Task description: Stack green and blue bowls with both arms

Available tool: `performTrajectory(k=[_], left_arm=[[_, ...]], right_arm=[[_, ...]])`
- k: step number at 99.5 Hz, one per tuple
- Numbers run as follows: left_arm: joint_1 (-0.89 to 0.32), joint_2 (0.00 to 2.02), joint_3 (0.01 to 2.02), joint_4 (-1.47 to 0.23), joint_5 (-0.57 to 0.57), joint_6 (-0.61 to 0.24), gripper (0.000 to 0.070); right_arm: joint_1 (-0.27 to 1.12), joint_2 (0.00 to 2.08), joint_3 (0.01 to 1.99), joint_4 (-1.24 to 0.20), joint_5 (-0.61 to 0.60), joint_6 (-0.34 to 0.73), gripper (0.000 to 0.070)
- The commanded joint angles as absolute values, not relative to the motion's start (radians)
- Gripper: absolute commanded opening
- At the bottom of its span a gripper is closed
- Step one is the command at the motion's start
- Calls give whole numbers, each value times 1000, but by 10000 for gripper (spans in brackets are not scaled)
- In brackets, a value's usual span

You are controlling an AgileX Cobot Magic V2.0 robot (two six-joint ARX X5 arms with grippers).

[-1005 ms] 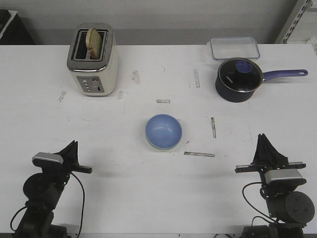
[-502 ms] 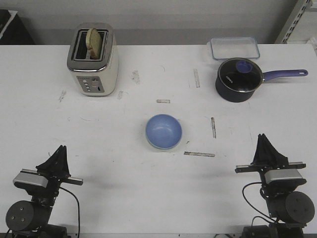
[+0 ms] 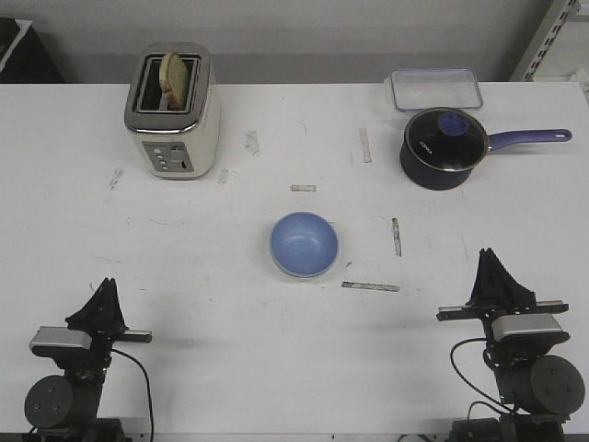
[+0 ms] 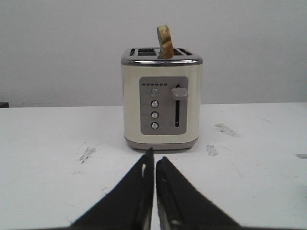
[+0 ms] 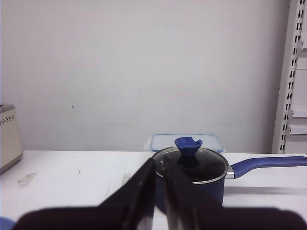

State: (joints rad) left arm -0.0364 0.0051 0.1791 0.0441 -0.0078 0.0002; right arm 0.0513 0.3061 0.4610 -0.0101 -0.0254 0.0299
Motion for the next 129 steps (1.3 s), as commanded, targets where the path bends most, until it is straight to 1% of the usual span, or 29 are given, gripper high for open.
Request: performTrajectory(k=[1, 18, 31, 129], left_arm=[[-29, 3, 154, 59, -8, -8, 1], [-27, 3, 78, 66, -8, -9, 1], [-27, 3, 10, 150, -8, -8, 1], [-28, 3, 13, 136, -8, -9, 1]], right_arm=[[52, 307, 463, 1, -26, 24, 13], [52, 307, 463, 1, -26, 24, 13], [52, 307, 463, 1, -26, 24, 13], [52, 307, 464, 1, -26, 24, 13]])
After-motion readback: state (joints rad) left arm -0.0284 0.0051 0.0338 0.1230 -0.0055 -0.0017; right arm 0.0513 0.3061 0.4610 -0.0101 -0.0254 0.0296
